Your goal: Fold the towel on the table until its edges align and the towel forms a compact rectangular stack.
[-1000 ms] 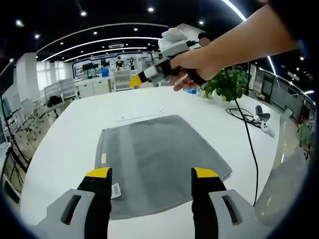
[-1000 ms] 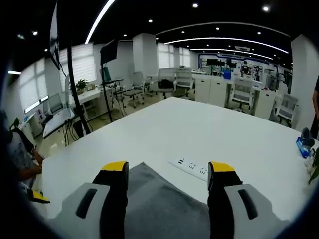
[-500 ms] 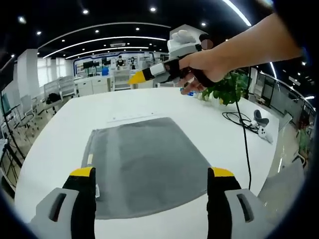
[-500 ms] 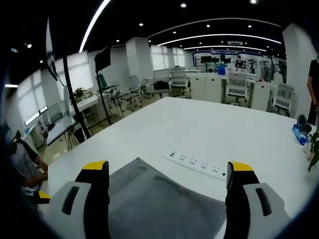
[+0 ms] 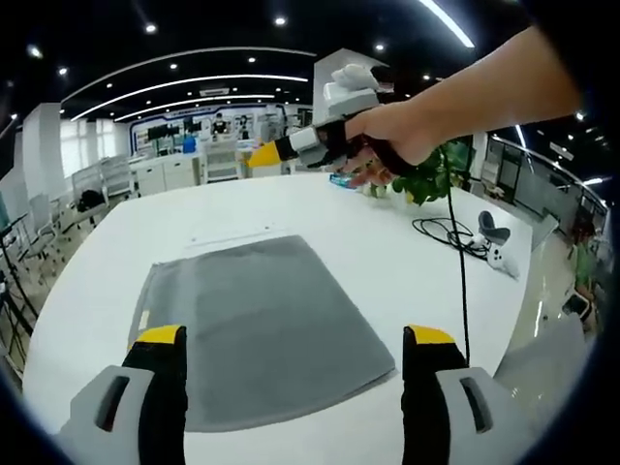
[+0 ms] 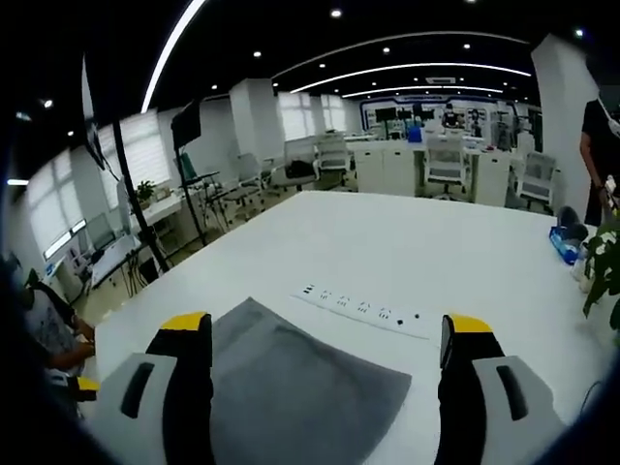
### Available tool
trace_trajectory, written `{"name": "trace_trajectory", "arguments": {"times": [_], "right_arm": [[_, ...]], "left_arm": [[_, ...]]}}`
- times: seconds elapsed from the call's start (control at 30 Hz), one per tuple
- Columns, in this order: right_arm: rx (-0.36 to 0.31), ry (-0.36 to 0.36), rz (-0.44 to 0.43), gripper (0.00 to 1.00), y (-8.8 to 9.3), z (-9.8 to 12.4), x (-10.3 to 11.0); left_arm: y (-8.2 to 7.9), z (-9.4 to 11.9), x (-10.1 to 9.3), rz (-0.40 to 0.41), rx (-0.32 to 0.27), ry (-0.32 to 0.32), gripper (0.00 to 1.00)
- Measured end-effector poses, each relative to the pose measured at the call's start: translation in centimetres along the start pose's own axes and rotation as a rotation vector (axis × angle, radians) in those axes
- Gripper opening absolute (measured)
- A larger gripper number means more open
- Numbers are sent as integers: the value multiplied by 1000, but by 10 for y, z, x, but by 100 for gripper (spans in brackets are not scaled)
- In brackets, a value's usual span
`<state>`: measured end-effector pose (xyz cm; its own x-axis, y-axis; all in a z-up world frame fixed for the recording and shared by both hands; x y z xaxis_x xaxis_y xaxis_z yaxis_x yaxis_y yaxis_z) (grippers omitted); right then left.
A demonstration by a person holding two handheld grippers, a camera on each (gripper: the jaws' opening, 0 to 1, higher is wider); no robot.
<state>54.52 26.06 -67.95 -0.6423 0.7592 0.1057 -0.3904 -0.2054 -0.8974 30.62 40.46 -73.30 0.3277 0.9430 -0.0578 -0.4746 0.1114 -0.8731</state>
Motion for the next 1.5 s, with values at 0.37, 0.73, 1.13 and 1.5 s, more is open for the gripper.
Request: {"name": "trace_trajectory", "arguments": {"times": [0.37,0.73,1.13,1.5], "right_arm": [[12,-2,23,92,17,15,-15],[30,-7,-2,83,43,14,-37],[56,-10,-14,75,61,6,-60],[115,-30,85,46,82,-3,-70]], "left_arm": [[7,-11,-24,-33,21,34,93],[19,-26,-47,-86,37,86,85],[27,-46,-72,-126,82,174,71],[38,-57,-83,-161,125,231,53]]}}
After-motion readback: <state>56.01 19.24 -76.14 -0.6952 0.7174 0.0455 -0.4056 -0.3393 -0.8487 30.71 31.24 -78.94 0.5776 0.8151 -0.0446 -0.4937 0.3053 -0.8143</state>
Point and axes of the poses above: the point that each gripper's makers call its tool centre point, and the gripper's own axes: z roughly backward along the fingers, x roughly to its left, y roughly out of its underside, the point moved 9 cm from there along z, roughly backward along the fingers, and after that the axes turned 3 degrees about z, right-handed, at the moved point
